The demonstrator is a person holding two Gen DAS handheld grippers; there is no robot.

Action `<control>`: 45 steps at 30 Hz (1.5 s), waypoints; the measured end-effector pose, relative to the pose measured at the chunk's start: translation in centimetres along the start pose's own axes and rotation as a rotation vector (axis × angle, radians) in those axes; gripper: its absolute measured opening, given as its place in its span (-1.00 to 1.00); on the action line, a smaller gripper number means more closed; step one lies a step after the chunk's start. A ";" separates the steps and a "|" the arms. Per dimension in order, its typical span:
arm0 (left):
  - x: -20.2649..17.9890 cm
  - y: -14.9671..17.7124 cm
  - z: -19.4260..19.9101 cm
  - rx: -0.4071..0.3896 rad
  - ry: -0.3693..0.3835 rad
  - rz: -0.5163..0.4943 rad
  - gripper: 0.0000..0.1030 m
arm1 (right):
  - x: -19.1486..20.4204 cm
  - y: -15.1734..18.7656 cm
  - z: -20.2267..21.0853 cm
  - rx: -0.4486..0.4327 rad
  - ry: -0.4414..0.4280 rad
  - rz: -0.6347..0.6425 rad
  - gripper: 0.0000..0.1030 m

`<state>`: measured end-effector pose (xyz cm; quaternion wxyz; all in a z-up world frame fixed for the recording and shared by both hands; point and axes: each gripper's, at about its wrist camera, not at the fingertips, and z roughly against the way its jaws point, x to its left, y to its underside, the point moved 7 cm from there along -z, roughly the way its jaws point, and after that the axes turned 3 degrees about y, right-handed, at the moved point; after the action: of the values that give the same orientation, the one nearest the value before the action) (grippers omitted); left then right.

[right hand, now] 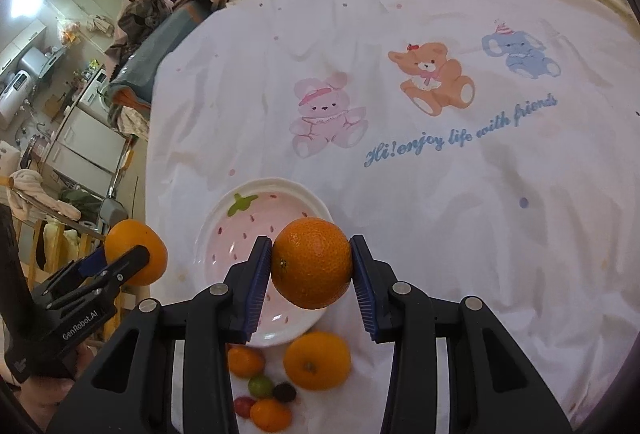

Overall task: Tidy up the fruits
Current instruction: 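Lift the small orange with the right tool while the left tool grasps the large orange, then lower both oranges onto the pink plate and open both tools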

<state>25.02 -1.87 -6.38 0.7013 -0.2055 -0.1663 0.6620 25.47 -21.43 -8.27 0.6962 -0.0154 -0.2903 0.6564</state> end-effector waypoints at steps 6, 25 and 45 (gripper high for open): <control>-0.1 -0.3 -4.0 0.065 0.012 -0.009 -0.01 | 0.2 -0.8 -4.9 0.107 -0.024 0.003 -0.19; -0.6 1.2 -10.9 0.213 0.054 -0.093 0.01 | 3.3 -1.6 -14.8 0.275 -0.131 0.019 -0.19; -0.8 1.2 -10.8 0.208 0.078 -0.091 0.10 | 3.0 -2.4 -14.4 0.236 -0.110 0.031 -0.14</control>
<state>29.43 -3.37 -16.24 0.7542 -0.1494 -0.0787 0.6346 33.61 -13.83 -18.11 0.6660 0.0980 -0.2485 0.6964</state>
